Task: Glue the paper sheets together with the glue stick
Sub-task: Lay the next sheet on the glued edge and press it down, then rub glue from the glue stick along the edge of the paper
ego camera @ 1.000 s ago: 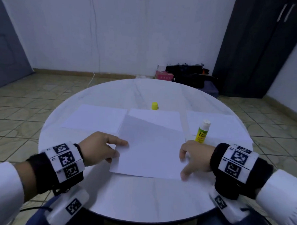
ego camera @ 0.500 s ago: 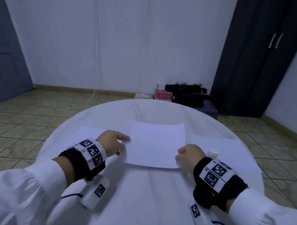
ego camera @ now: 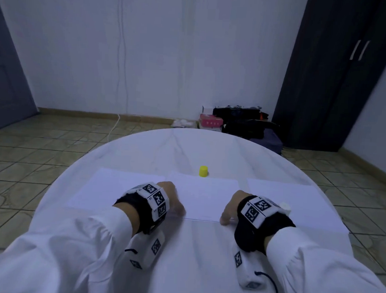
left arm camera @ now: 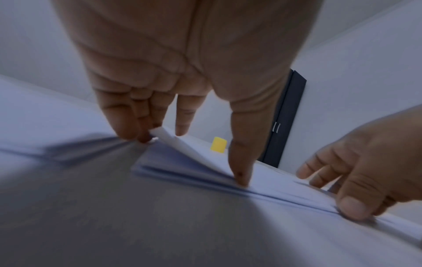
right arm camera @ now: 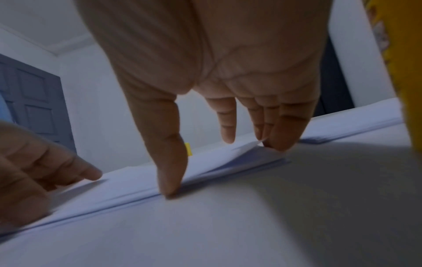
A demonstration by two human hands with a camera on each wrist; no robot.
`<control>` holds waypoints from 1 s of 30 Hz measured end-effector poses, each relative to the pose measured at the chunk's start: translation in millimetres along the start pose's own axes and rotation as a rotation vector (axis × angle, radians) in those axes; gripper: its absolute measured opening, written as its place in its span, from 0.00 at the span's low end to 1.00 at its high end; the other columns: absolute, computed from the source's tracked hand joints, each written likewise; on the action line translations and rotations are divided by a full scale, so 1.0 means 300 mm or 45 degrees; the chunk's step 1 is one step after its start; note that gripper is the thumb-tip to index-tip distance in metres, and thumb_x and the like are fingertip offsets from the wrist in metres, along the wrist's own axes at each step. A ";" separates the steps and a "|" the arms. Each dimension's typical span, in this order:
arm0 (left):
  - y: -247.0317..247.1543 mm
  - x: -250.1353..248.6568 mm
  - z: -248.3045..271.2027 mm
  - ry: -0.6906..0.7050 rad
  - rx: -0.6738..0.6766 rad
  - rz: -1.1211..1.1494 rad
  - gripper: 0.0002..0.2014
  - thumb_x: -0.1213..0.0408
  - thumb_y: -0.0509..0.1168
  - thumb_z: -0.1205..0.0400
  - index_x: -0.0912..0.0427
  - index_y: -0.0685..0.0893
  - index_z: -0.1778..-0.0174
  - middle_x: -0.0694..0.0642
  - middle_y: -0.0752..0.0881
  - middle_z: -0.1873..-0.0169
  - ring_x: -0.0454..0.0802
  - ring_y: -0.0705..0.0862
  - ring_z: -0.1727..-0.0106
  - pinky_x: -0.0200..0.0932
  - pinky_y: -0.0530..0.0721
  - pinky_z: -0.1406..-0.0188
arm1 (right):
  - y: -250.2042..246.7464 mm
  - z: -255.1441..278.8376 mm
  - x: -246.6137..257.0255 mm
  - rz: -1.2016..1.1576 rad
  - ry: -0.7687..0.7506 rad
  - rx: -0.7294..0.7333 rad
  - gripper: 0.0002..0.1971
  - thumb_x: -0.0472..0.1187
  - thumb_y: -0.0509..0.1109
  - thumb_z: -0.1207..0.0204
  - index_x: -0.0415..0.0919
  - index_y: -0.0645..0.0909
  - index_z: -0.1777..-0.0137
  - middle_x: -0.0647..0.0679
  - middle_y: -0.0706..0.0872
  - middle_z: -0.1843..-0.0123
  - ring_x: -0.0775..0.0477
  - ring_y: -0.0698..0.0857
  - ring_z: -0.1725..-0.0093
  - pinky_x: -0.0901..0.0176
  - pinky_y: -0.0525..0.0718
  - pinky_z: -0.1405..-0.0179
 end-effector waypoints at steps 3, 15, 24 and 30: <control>0.010 -0.016 0.014 -0.012 0.010 -0.095 0.41 0.50 0.79 0.31 0.58 0.70 0.24 0.56 0.78 0.30 0.56 0.77 0.30 0.45 0.76 0.36 | -0.002 0.008 0.001 0.024 -0.033 -0.016 0.15 0.41 0.78 0.37 0.45 0.74 0.77 0.62 0.77 0.87 0.62 0.78 0.80 0.71 0.70 0.83; 0.010 -0.054 0.071 0.028 -0.014 -0.380 0.31 0.44 0.74 0.29 0.58 0.79 0.36 0.55 0.84 0.44 0.56 0.84 0.42 0.47 0.83 0.42 | 0.009 0.064 0.026 0.331 -0.208 -0.012 0.20 0.45 0.67 0.21 0.42 0.75 0.30 0.37 0.72 0.25 0.37 0.72 0.26 0.47 0.71 0.30; 0.010 -0.205 0.160 0.206 -0.097 -0.474 0.32 0.46 0.69 0.23 0.59 0.74 0.26 0.57 0.78 0.30 0.56 0.78 0.30 0.45 0.77 0.36 | 0.116 0.212 -0.049 0.196 -0.255 0.187 0.18 0.55 0.70 0.28 0.43 0.76 0.71 0.51 0.80 0.70 0.47 0.80 0.63 0.58 0.78 0.58; 0.053 -0.368 0.143 0.323 -0.077 -0.525 0.29 0.45 0.67 0.23 0.57 0.77 0.29 0.55 0.80 0.33 0.56 0.79 0.33 0.48 0.78 0.35 | 0.102 0.275 -0.253 0.340 -0.234 0.282 0.13 0.47 0.71 0.27 0.39 0.85 0.50 0.48 0.82 0.57 0.47 0.81 0.55 0.61 0.79 0.59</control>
Point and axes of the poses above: each hand's wrist, its own z-axis away from the middle knuckle, its own y-axis out of the palm, x = y × z, the point moved 4 cm from there along -z, towards the middle knuckle
